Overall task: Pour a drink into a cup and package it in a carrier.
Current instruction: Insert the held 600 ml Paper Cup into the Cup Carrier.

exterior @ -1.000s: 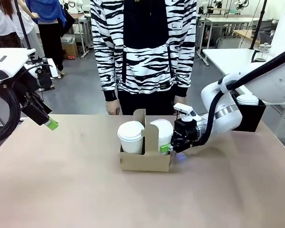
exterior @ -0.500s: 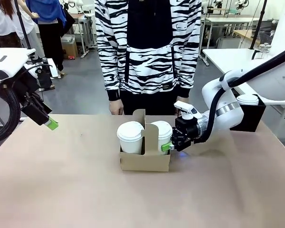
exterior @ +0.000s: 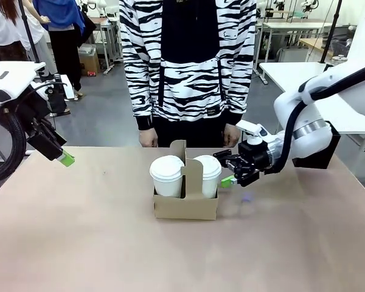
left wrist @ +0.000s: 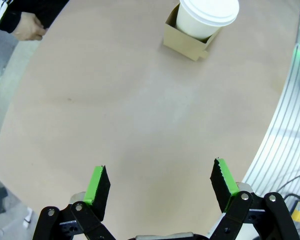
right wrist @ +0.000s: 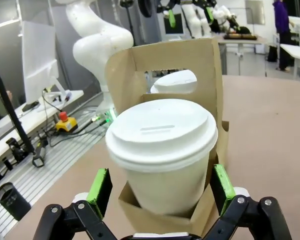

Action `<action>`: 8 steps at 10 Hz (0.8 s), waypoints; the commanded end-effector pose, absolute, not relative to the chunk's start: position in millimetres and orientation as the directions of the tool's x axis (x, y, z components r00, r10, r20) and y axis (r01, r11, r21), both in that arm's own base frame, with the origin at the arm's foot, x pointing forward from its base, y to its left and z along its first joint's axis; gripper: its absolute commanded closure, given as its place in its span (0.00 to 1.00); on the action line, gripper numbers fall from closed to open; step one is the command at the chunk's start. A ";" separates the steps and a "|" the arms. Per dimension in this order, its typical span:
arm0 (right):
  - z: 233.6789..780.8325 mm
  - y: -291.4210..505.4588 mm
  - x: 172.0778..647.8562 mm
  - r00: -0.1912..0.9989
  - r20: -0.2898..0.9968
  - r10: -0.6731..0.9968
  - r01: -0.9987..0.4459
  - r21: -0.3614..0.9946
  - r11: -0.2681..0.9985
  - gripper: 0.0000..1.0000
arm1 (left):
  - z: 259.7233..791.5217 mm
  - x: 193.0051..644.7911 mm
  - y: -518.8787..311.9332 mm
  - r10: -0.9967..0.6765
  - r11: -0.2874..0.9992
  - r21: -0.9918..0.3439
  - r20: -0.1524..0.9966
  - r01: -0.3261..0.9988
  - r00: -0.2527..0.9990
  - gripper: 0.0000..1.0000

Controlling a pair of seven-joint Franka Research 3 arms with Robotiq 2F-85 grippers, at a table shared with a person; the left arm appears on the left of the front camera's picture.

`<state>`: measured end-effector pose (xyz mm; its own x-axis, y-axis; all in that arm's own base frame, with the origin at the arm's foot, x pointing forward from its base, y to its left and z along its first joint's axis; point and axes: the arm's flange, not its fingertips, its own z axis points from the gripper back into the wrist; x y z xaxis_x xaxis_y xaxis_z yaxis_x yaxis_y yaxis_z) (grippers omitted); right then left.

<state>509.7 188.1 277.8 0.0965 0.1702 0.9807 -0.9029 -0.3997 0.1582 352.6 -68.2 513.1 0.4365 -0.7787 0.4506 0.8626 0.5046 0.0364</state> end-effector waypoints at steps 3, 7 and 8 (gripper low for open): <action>324.9 127.6 488.7 0.166 0.934 0.316 -0.956 0.231 -0.180 0.00 | 515.8 353.9 -67.5 -0.777 0.509 0.028 0.444 0.860 0.446 0.00; 378.8 60.2 436.9 0.404 0.846 0.349 -0.900 0.299 0.318 0.00 | 515.8 353.9 -67.5 -0.777 0.509 0.028 0.444 0.860 0.446 0.00; 383.8 53.6 423.1 0.467 0.824 0.321 -0.855 0.329 0.402 0.00 | 515.8 353.9 -67.5 -0.777 0.509 0.028 0.444 0.860 0.446 0.00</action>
